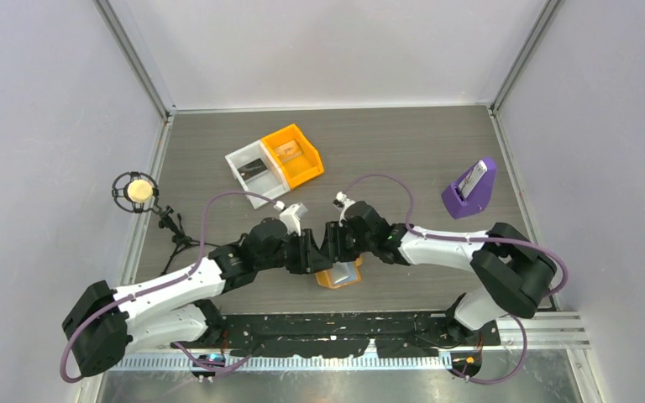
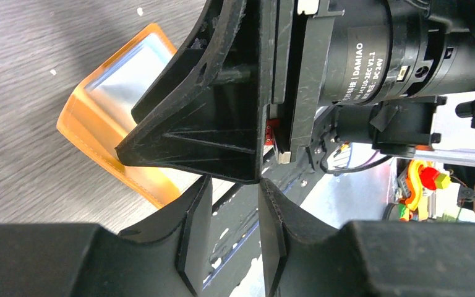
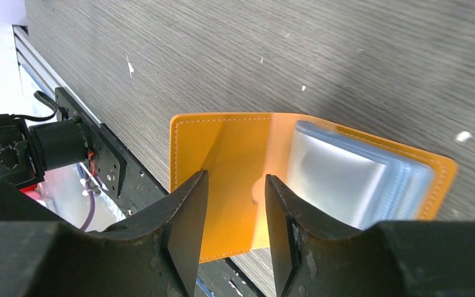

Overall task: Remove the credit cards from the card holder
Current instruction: Open the card holder at the center of the board.

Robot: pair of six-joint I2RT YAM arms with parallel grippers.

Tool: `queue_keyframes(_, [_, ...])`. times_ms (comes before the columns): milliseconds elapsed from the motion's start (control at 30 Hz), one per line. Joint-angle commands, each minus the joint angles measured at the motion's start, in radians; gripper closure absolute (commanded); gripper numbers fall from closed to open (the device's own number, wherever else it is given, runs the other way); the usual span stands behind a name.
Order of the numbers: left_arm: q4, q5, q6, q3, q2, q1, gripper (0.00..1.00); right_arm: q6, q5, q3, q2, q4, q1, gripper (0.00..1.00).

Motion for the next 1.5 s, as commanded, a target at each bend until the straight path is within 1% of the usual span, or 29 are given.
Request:
queue_keyframes(0, [-0.033,-0.026,0.012,-0.042,0.061,0.004,0.67,-0.03,-0.027,-0.009,-0.133,0.008,-0.059,0.54])
queue_keyframes(267, [-0.007,-0.027,0.017,-0.057,0.153,0.004,0.7,-0.083,-0.027,-0.072,-0.252,-0.084,-0.148,0.52])
queue_keyframes(400, [-0.006,-0.034,0.015,-0.057,0.164,0.003,0.7,-0.097,-0.034,-0.094,-0.279,-0.135,-0.156,0.52])
queue_keyframes(533, [0.01,-0.047,0.02,-0.06,0.19,0.002,0.7,-0.096,-0.043,-0.135,-0.292,-0.143,-0.156,0.51])
queue_keyframes(767, [0.051,-0.072,0.003,-0.074,0.273,0.002,0.7,-0.089,-0.068,-0.16,-0.25,-0.102,-0.154,0.49])
queue_keyframes(933, [0.112,-0.046,-0.015,-0.098,0.298,0.002,0.7,-0.061,-0.105,-0.163,-0.195,-0.026,-0.147,0.47])
queue_keyframes(1133, [0.146,-0.011,-0.026,-0.093,0.325,0.001,0.7,-0.053,-0.114,-0.159,-0.169,0.017,-0.132,0.49])
queue_keyframes(1300, [0.144,-0.006,-0.033,-0.079,0.324,-0.006,0.7,-0.025,-0.136,-0.167,-0.192,0.055,-0.128,0.49])
queue_keyframes(1467, [0.071,-0.026,-0.042,-0.058,0.252,-0.006,0.7,0.008,-0.156,-0.18,-0.243,0.08,-0.128,0.54])
